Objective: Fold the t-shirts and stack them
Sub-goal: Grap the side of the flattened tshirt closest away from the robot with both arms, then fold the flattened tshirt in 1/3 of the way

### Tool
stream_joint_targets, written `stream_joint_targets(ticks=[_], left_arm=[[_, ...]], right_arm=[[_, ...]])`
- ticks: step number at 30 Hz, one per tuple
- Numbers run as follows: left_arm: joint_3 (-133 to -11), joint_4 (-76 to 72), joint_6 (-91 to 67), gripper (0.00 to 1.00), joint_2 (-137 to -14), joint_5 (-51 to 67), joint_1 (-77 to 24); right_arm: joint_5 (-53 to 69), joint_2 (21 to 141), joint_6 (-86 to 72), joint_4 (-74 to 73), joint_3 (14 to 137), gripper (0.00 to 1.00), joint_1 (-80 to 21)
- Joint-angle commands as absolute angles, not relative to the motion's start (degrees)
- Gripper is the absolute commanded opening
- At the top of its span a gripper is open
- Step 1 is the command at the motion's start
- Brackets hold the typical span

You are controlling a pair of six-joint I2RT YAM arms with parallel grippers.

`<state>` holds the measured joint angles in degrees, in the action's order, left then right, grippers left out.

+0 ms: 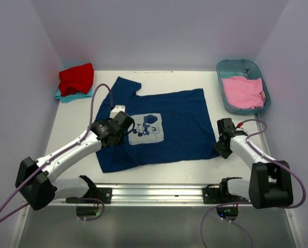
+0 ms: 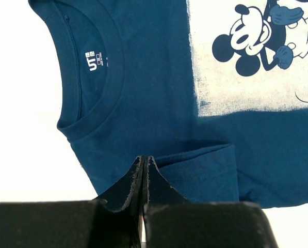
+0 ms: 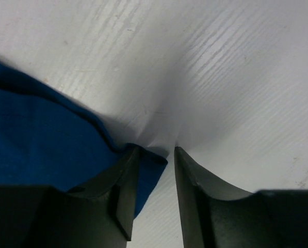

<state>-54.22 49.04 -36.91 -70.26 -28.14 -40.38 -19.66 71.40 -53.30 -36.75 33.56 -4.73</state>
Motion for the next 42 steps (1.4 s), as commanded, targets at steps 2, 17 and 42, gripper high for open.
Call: stream_joint_targets(ticks=[2, 17, 42], left_arm=[[-55.72, 50.18, -37.88, 0.0, -68.56, -30.59, -39.64], [-57.22, 51.85, -37.79, 0.0, -67.06, -31.38, -38.94], [-63.01, 49.84, -27.69, 0.0, -69.26, -38.5, -29.63]], right_arm=[[-17.14, 72.16, -53.09, -34.19, 30.67, 0.34, -4.31], [-14.15, 57.94, -51.95, -45.24, 31.2, 0.0, -4.39], [-17.22, 73.38, -43.16, -40.35, 50.97, 0.0, -4.31]])
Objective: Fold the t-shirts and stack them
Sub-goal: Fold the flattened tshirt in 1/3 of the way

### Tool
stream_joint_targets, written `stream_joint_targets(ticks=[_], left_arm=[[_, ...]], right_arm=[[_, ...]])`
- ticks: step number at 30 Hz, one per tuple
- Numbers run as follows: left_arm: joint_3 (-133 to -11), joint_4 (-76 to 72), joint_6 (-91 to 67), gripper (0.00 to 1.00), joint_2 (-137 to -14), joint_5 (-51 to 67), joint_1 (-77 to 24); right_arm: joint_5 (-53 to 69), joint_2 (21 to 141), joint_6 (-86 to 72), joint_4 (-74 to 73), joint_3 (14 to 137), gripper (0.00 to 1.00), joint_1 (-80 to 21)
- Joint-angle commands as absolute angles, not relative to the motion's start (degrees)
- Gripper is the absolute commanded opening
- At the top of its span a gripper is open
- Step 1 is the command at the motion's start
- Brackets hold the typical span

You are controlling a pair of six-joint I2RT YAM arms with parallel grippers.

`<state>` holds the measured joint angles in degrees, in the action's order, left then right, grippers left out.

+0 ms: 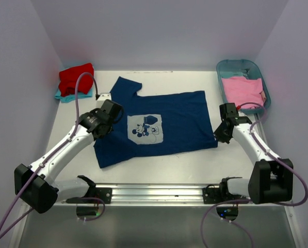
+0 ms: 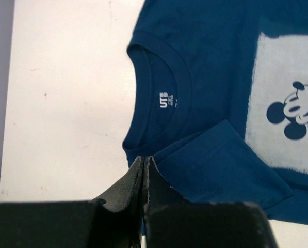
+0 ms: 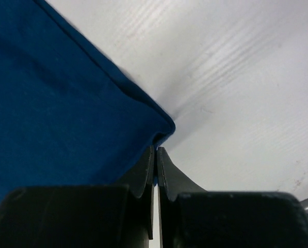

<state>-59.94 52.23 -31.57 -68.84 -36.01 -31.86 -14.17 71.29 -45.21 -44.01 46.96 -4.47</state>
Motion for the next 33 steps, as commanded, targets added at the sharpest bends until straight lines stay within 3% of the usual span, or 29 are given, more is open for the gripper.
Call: stream_joint_targets(ticks=[1, 14, 33], left_arm=[[-63.19, 49.66, -27.34, 0.0, -69.43, -38.5, -29.18], [-65.56, 48.34, -24.0, 0.0, -72.24, -38.06, -24.26], [-70.4, 47.11, -22.76, 0.0, -77.69, -39.82, -22.06]], right_arm=[[-17.49, 75.39, -42.72, -39.3, 51.5, 0.0, -4.39], [-21.1, 89.46, -41.49, -36.57, 61.34, 0.0, -4.22], [-18.72, 95.88, -40.52, -32.61, 66.53, 0.0, -4.22]])
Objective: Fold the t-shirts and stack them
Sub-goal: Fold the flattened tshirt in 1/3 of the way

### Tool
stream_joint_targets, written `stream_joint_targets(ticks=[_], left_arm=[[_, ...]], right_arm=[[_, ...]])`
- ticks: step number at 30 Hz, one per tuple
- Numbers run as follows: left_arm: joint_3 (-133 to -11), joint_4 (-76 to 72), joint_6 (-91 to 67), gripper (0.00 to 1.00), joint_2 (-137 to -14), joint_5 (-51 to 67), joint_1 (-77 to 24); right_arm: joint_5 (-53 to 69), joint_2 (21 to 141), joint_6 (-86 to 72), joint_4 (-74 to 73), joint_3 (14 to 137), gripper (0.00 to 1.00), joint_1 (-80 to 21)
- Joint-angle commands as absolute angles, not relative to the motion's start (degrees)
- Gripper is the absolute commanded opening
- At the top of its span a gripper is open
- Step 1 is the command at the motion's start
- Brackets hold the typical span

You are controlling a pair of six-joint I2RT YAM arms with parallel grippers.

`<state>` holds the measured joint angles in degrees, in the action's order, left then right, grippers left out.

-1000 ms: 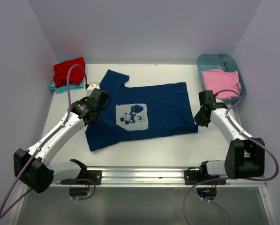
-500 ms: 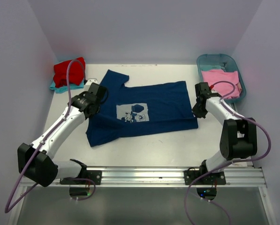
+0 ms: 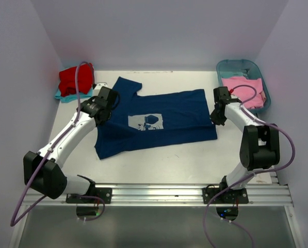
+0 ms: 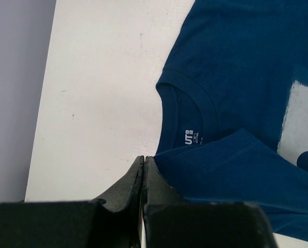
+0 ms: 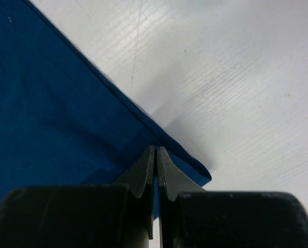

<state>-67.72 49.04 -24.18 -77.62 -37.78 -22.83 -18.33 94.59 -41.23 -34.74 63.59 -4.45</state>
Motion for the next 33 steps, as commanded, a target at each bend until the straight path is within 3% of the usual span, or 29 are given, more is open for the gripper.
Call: stream_joint_targets(ticks=[1, 11, 33], left_arm=[[-70.75, 47.02, -22.59, 0.0, -78.04, -39.73, -21.8], [-72.33, 43.16, -22.15, 0.0, -82.88, -38.85, -21.18], [-71.11, 34.11, -20.48, 0.0, -90.61, -40.08, -18.28]], right_arm=[[-18.63, 96.85, -40.6, -32.43, 67.23, 0.0, -4.22], [-17.23, 103.97, -40.61, -31.55, 71.63, 0.0, -4.22], [-18.19, 106.87, -40.52, -28.74, 72.6, 0.0, -4.22]])
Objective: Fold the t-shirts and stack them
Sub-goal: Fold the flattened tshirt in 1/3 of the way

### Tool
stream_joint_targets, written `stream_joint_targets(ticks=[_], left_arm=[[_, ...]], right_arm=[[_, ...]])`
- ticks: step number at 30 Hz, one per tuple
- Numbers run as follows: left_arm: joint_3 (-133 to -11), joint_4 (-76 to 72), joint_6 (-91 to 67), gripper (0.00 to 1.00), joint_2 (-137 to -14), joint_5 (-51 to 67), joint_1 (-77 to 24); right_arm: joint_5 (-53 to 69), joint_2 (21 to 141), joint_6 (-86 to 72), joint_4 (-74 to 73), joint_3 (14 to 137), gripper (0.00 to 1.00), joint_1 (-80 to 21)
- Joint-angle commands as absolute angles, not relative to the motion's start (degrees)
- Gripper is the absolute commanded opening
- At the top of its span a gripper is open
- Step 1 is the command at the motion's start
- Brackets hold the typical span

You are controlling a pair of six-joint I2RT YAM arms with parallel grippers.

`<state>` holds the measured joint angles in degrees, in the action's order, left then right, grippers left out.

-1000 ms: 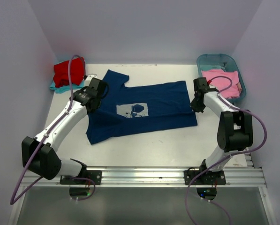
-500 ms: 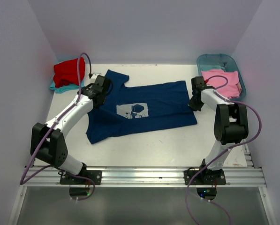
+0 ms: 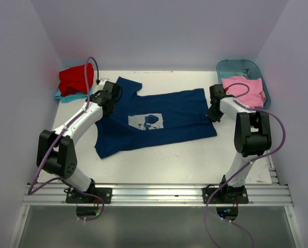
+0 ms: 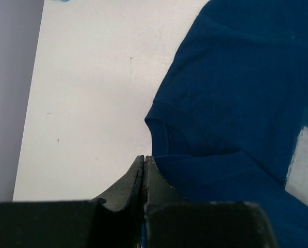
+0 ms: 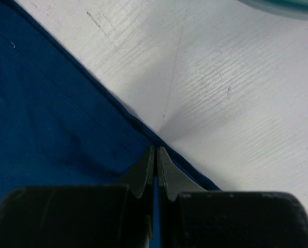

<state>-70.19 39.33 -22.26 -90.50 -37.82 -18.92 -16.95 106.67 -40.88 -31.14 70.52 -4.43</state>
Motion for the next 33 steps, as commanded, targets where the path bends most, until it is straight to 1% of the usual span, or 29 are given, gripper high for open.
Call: stream_joint_targets(ticks=[1, 2, 3, 4, 5, 6, 7, 8, 9, 10, 14, 16, 17, 18, 19, 20, 21, 22, 23, 27, 33], left_arm=[[-71.36, 33.75, -20.3, 0.0, -91.05, -40.08, -18.28], [-71.45, 33.05, -20.13, 0.0, -91.32, -40.17, -18.28], [-71.89, 32.61, -19.52, 0.21, -91.84, -40.08, -18.28], [-72.16, 31.91, -19.51, 0.37, -92.02, -40.17, -18.28], [-72.33, 31.38, -19.51, 0.58, -91.85, -40.25, -18.28], [-72.33, 30.77, -19.77, 0.85, -90.98, -40.25, -18.28], [-72.25, 29.54, -19.69, 0.96, -90.18, -40.25, -18.28], [-72.33, 29.1, -19.6, 1.0, -89.39, -39.82, -18.28], [-72.51, 28.48, -19.08, 1.0, -87.73, -39.38, -18.28], [-72.51, 27.61, -18.81, 1.0, -86.76, -38.77, -18.28], [-71.99, 29.79, -19.95, 1.0, -81.14, -32.36, -18.54], [-68.31, 30.05, -20.82, 1.0, -76.74, -29.11, -19.25], [-66.81, 30.15, -21.53, 0.98, -74.12, -24.31, -19.42], [-63.4, 29.97, -22.23, 0.93, -73.05, -21.39, -19.68], [-61.72, 30.41, -23.28, 0.85, -72.17, -19.01, -19.77], [-60.05, 30.32, -24.6, 0.61, -71.55, -14.37, -19.86], [-56.2, 29.63, -26.44, 0.45, -70.5, -11.54, -19.86], [-54.25, 27.79, -27.5, 0.28, -70.31, -8.99, -19.86], [-50.57, 25.51, -29.95, 0.0, -70.31, -5.14, -19.95], [-44.05, 21.02, -32.95, 0.0, -71.45, -1.94, -20.13], [-41.14, 16.44, -34.01, 0.0, -73.47, -3.78, -20.21]], right_arm=[[-18.19, 106.96, -40.52, -28.91, 72.6, 0.0, -4.13], [-18.19, 106.88, -40.52, -28.83, 72.51, 0.0, -4.22], [-18.11, 106.44, -40.26, -28.31, 72.07, 0.02, -4.22], [-17.5, 105.91, -39.82, -27.6, 71.64, 0.14, -4.22], [-17.23, 105.13, -39.47, -26.81, 71.02, 0.38, -4.31], [-16.79, 103.38, -39.03, -25.15, 69.71, 0.51, -4.31], [-16.0, 102.4, -38.68, -24.18, 69.09, 0.59, -4.31], [-15.47, 101.44, -38.41, -22.34, 68.47, 0.71, -4.31], [-15.03, 98.99, -37.63, -21.54, 67.16, 0.75, -4.39], [-14.68, 97.83, -37.44, -20.66, 66.54, 0.75, -4.48], [-14.76, 89.84, -36.48, -17.5, 63.55, 0.77, -5.01], [-14.77, 85.55, -36.12, -17.23, 61.88, 0.77, -5.53], [-15.37, 84.47, -35.78, -18.1, 61.53, 0.77, -5.97], [-15.64, 83.59, -35.77, -18.98, 61.18, 0.76, -6.24], [-15.21, 82.97, -35.51, -19.42, 60.91, 0.69, -6.76], [-14.34, 82.36, -35.07, -20.03, 60.47, 0.57, -6.77], [-13.37, 82.27, -34.89, -20.39, 59.51, 0.38, -6.77], [-13.1, 82.44, -35.33, -21.0, 59.07, 0.0, -6.85], [-12.4, 83.05, -35.85, -22.22, 58.28, 0.0, -6.94], [-11.26, 85.24, -36.65, -23.72, 55.56, 0.0, -7.56], [-8.35, 87.8, -38.23, -23.91, 50.99, 0.0, -9.31]])
